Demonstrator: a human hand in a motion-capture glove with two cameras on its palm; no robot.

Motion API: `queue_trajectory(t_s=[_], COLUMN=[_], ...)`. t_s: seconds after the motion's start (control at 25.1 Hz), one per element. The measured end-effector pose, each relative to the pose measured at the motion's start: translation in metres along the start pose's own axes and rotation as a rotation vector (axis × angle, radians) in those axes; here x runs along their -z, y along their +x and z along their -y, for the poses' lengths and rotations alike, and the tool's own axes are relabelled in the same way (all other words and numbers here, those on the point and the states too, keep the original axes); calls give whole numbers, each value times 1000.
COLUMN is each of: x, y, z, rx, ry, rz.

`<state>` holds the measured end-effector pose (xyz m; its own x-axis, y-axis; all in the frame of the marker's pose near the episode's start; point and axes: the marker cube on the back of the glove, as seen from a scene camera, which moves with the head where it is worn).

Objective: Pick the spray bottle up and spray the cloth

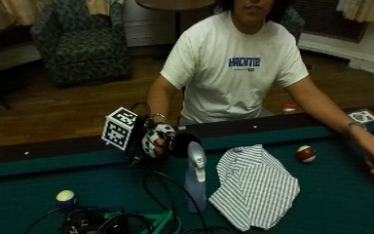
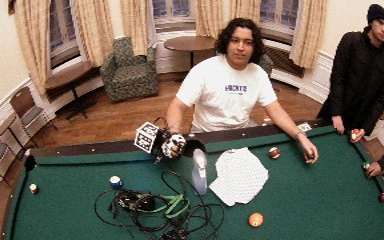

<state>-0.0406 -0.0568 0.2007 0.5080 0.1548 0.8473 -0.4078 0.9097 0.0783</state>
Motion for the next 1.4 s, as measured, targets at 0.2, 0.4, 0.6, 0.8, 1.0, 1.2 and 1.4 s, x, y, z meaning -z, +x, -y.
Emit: queue_trajectory(t_s=[0.2,0.4,0.6,0.8,1.0,1.2,1.4], x=[-5,-23,-42,-60,-84,-103,-116], y=[3,3,1,-2,-1,2,2], z=[1,4,9,15,23,28,38], rx=[-27,-42,-47,-46,-63,-102,-155], ry=[-63,-202,-272,-289,-298,-344,-352], rz=[-19,-27,-23,1,18,55,91])
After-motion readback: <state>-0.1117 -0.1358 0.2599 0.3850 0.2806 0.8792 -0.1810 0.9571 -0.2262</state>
